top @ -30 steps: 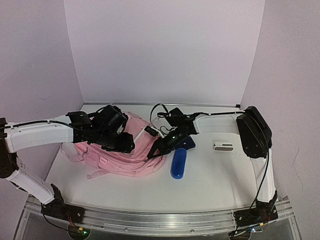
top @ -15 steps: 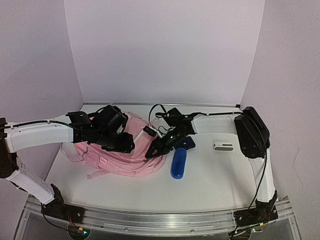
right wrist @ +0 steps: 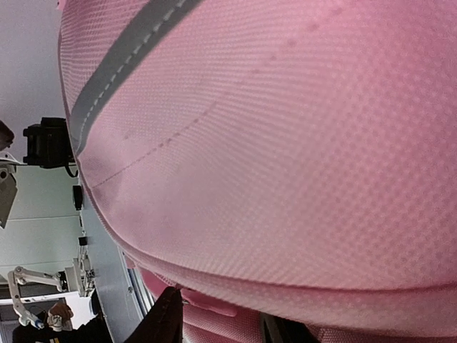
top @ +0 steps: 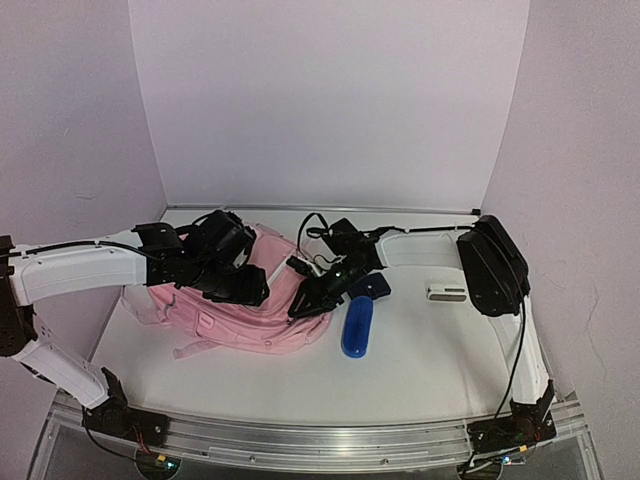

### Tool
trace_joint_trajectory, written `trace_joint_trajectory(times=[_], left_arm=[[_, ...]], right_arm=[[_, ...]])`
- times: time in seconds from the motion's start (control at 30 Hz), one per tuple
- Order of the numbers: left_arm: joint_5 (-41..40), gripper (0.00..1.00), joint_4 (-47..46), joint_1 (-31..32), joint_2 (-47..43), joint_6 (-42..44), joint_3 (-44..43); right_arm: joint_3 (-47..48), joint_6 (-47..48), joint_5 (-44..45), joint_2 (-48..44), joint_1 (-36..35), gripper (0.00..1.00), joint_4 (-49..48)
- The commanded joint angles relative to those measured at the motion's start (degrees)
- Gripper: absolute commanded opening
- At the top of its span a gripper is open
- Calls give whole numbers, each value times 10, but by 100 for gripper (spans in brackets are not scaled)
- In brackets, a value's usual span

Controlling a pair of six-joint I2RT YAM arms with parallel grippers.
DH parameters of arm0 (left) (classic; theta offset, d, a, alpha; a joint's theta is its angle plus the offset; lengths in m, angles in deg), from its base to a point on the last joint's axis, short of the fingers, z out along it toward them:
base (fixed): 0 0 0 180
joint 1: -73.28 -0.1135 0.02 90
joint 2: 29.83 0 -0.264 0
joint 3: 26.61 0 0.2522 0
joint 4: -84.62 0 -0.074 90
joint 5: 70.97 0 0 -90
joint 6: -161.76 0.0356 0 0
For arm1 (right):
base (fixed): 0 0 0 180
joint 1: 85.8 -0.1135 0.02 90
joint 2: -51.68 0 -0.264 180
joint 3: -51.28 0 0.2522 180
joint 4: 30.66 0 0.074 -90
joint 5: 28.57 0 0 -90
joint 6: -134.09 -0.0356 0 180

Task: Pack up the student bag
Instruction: Zip the student bag at the center of the board.

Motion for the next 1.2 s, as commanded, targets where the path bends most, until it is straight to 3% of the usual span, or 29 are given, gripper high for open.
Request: trace_joint_trajectory(times=[0.0,0.2,0.4,0.63,0.9,1.07,1.17], left_arm=[[-12,59,1,1,-17,8,-6],[-12,58,6,1,-28,17,4],[9,58,0,2,-55,70,30],[17,57,0,1,-53,130,37],[52,53,-24,5,-34,221,63],[42,51,-45,6,-48,230,78],[34,51,-48,6,-55,225,80]], right_arm=[[27,-18,-3,16,-3,32,-16],[-10,5,-13,-20,2,11,-12],[-45,41,-37,-65,5,0,-7],[-46,54,-45,-84,5,0,-8],[-60,75,7,-87,-2,0,-7],[-72,97,18,-76,-21,0,-1],[-65,100,14,-66,-24,6,2]])
